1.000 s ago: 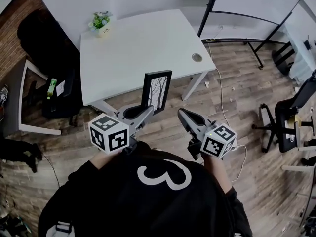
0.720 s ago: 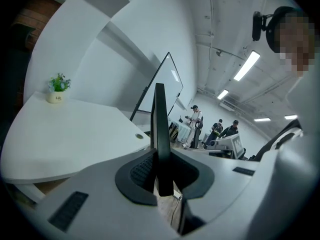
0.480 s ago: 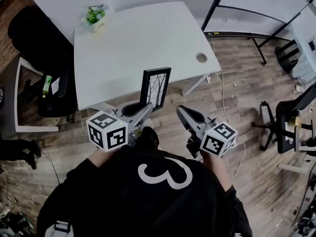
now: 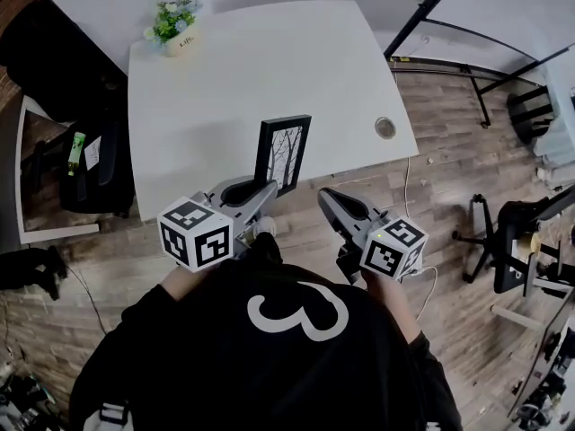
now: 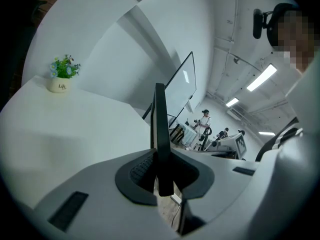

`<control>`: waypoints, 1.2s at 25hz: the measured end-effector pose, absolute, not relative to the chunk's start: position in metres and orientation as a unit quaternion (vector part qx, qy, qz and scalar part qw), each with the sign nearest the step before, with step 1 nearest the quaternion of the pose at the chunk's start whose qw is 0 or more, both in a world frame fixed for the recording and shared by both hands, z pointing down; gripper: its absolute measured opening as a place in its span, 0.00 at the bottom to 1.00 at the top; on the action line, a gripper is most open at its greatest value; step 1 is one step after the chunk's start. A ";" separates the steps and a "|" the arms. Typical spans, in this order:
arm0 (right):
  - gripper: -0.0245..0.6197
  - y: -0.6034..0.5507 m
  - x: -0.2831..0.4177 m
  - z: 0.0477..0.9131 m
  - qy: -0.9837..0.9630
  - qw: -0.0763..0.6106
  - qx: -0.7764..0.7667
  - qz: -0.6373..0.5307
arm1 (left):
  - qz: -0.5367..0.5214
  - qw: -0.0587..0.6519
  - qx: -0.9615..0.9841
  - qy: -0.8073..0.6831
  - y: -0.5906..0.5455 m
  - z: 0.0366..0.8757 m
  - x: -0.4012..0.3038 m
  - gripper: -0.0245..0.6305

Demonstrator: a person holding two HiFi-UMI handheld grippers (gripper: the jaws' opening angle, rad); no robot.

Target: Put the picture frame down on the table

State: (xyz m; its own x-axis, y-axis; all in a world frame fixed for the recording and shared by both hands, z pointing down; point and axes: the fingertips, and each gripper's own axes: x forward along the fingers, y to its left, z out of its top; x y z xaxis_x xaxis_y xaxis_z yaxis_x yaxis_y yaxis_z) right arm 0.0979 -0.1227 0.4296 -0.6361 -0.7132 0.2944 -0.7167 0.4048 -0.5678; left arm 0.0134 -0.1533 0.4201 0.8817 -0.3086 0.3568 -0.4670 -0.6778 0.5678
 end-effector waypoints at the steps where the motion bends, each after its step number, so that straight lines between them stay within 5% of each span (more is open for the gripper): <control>1: 0.07 -0.133 0.093 0.432 -0.842 0.008 0.420 0.340 | 0.113 0.343 0.907 -0.217 -0.162 0.422 0.010 0.13; 30: 0.07 -0.262 0.117 0.451 -0.862 0.043 0.353 0.361 | 0.121 0.437 0.845 -0.285 -0.275 0.476 0.018 0.13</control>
State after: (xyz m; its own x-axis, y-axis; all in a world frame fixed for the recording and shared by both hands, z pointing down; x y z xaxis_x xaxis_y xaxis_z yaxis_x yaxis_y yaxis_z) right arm 0.1167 -0.2623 0.4513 -0.7471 -0.5777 0.3289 -0.6395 0.4894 -0.5929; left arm 0.0184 -0.2748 0.4762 0.8087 -0.3757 0.4525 -0.5865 -0.4565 0.6691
